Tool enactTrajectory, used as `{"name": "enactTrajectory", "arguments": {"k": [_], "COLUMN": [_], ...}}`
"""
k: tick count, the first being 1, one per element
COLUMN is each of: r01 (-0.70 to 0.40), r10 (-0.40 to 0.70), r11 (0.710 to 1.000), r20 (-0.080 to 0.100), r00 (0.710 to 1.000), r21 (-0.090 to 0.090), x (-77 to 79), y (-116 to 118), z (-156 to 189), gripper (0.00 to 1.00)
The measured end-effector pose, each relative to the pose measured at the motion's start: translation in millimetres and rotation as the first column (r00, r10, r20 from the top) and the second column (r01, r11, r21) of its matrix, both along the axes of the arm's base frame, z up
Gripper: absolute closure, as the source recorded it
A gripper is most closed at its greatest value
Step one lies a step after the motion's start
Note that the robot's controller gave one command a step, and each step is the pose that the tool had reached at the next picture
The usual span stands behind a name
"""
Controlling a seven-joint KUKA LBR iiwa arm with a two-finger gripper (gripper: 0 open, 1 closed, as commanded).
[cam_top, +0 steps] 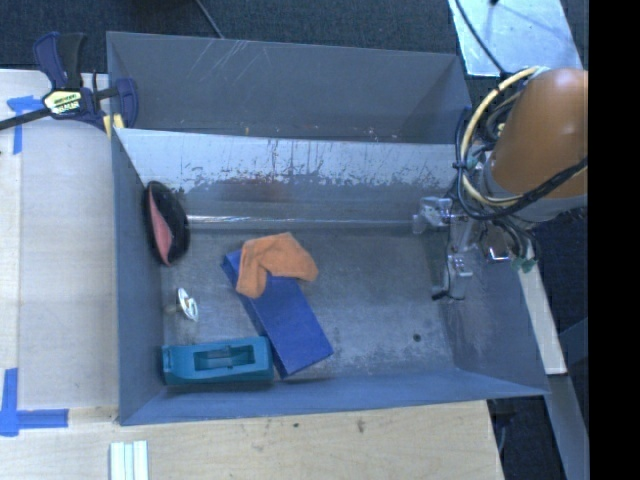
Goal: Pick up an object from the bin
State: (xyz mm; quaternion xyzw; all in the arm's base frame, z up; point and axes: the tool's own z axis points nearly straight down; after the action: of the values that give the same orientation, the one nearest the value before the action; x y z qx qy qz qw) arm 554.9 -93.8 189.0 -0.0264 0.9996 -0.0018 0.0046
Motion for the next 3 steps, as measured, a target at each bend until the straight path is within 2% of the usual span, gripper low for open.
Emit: {"name": "enactTrajectory", "arguments": {"k": [1,2,3], "r01": [-0.019,-0.028,-0.024], "r10": [0.019,0.028,0.024], "r11": [1.000,1.000,1.000], "r20": [-0.002,-0.005,-0.006], "r00": [1.000,1.000,1.000], "r21": [0.003,0.004,0.003], "x": [28.9,58.8,54.7], "y": [21,8,66], "z": [-58,-85,-105], "gripper": [0.00,0.00,1.00]}}
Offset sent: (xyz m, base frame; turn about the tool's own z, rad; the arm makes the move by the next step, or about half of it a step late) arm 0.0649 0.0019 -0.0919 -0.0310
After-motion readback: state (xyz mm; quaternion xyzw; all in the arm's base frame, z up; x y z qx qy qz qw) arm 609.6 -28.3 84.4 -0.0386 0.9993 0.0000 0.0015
